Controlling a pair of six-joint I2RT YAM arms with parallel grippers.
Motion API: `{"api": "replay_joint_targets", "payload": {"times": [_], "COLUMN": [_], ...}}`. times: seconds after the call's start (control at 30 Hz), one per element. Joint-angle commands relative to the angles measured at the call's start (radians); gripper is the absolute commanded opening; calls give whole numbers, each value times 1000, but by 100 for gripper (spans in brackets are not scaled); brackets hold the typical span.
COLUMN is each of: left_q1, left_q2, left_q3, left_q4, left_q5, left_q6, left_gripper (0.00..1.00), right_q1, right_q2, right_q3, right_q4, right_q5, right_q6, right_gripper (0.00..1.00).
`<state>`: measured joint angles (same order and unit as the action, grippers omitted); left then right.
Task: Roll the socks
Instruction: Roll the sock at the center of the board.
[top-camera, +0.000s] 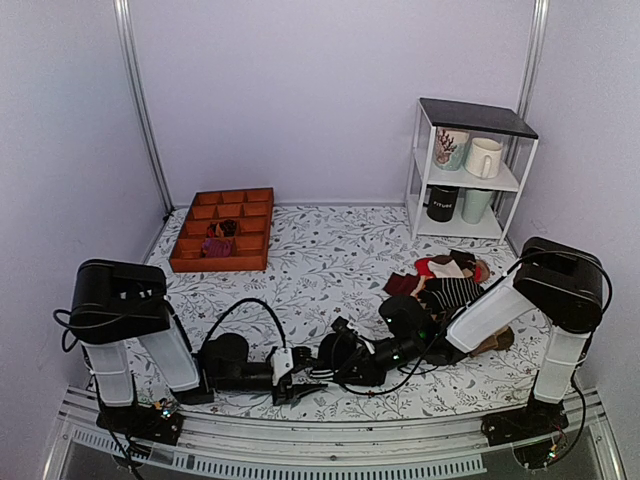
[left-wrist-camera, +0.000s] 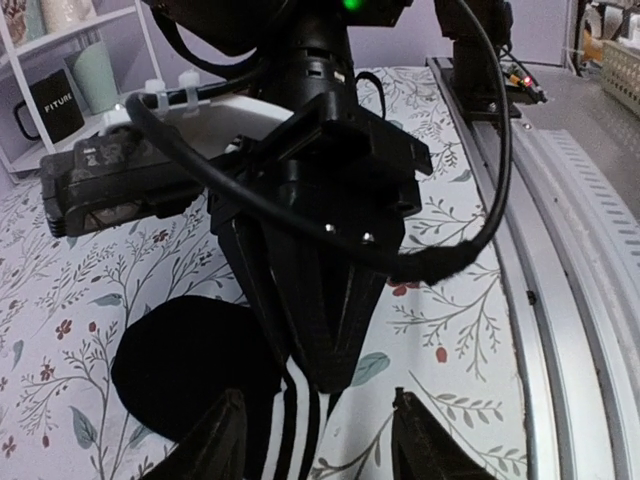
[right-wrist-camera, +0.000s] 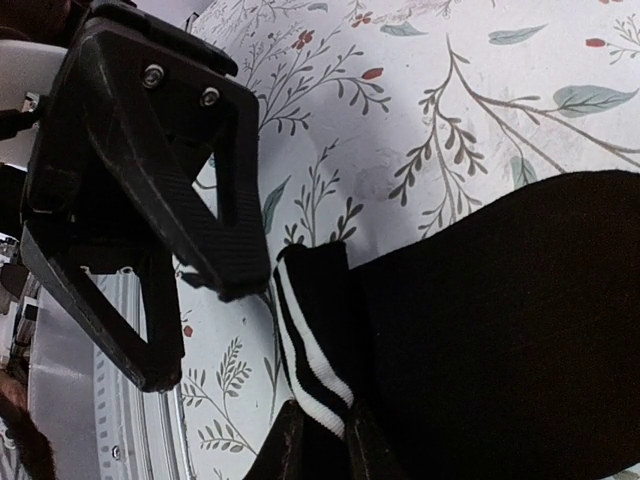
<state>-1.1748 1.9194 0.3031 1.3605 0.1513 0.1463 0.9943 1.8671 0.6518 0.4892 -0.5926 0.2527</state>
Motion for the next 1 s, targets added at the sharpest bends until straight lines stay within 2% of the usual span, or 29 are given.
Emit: {"api": "replay_joint_targets", "payload": {"times": [0.0,0.33,0.67,0.8,0.87,0.97], "left_q1": [18,22,23,24,23,24], "left_q2": [36,79,90,90,88,84], "left_q3": [25,41,96,89,86,91], "left_q4": [-1,-98,-210,-233,-250,-282], "left_q5": [59,-16,-27,-69,-76,-61], "left_q6": [18,-7,-10,-20,-21,-29], "left_gripper": [48,46,31,35,30,12], "right_q1": [-2,-11,-11,-14,-13,-14], "right_q2": [79,83,86,84,84,83], "right_q3": [-56,-57,-61,-64,-62,-56], "right_q4": [-264,-268,-268,-269,-271,-276], "right_q5": [57,47,40,33,30,23], "right_q6": [4,-7,-6,-9,-9,-13], "right_gripper": [15,15,14,14,14,14]}}
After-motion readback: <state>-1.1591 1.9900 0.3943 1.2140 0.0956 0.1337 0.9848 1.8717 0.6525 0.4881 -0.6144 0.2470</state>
